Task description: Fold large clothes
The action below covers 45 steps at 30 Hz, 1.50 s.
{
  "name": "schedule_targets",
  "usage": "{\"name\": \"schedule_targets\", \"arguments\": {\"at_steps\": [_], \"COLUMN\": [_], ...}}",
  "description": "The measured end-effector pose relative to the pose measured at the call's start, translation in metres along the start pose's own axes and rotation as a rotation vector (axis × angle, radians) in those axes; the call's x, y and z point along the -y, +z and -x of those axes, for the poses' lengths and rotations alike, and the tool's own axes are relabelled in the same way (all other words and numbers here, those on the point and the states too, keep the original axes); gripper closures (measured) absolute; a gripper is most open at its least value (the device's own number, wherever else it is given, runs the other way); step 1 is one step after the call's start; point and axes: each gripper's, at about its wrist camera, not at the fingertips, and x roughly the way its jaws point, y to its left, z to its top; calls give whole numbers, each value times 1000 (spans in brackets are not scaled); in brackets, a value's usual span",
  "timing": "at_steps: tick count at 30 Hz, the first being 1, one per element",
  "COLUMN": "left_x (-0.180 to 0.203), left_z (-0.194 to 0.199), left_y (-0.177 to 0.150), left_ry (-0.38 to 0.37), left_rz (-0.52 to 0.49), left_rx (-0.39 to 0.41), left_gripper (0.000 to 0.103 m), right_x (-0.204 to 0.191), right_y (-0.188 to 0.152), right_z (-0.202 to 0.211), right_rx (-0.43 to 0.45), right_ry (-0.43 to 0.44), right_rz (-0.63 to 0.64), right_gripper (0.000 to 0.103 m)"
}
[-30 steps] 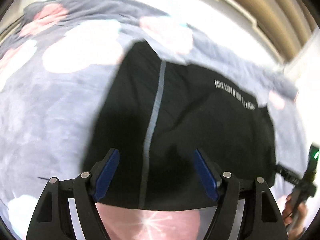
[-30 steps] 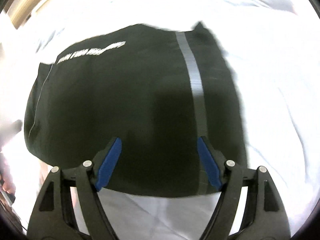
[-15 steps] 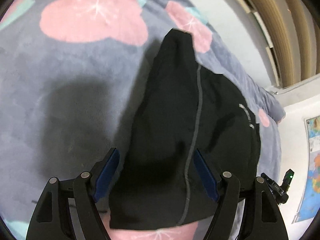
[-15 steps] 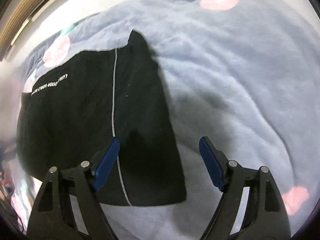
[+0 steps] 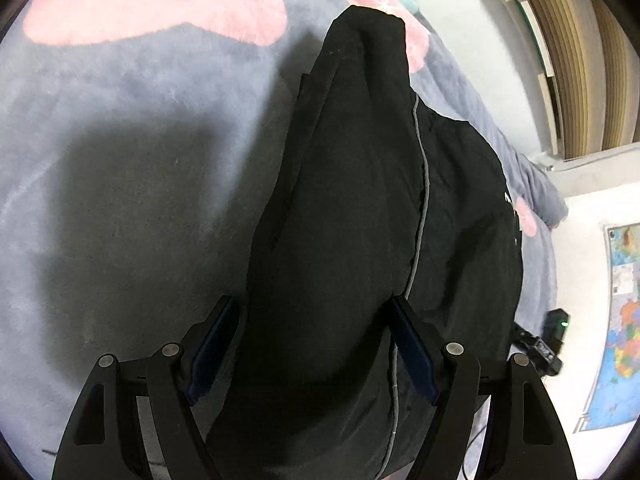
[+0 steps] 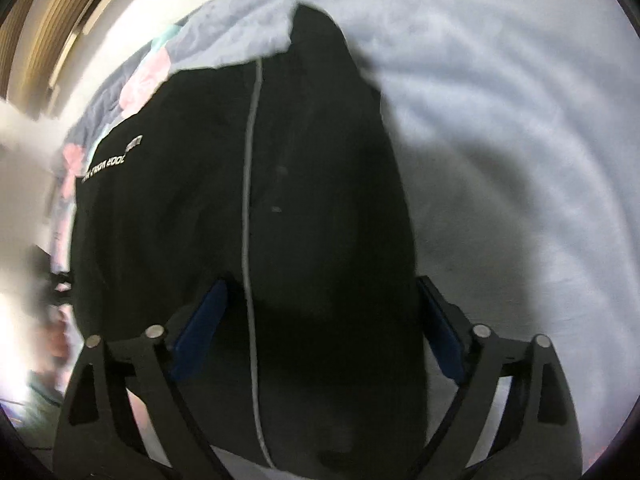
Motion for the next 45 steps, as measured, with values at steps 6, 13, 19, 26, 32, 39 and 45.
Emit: {"name": "schedule_targets", "arguments": {"at_steps": [6, 13, 19, 26, 32, 39, 45], "left_x": [-11, 1, -10, 23, 68, 108, 137], "left_z": [-4, -8, -29, 20, 71, 146, 191], "left_y": [2, 7, 15, -11, -32, -67, -130], "left_ry": [-62, -99, -184, -117, -205, -223, -263], "left_rz": [50, 36, 121, -23, -123, -236, -305], "left_rx": [-20, -41, -64, 116, 214, 281, 300], "left_gripper": [25, 25, 20, 67, 71, 71, 71], "right_x": [31, 15, -3, -25, -58, -79, -71], "right_y": [3, 10, 19, 15, 12, -21, -67], "right_z": [-33, -43, -60, -25, 16, 96, 165], "right_rx": [-80, -144, -137, -46, 41, 129, 192], "right_ry": [277, 333, 322, 286, 251, 253, 235], "right_rz": [-152, -78, -87, 18, 124, 234, 248], "right_gripper": [5, 7, 5, 66, 73, 74, 74]}}
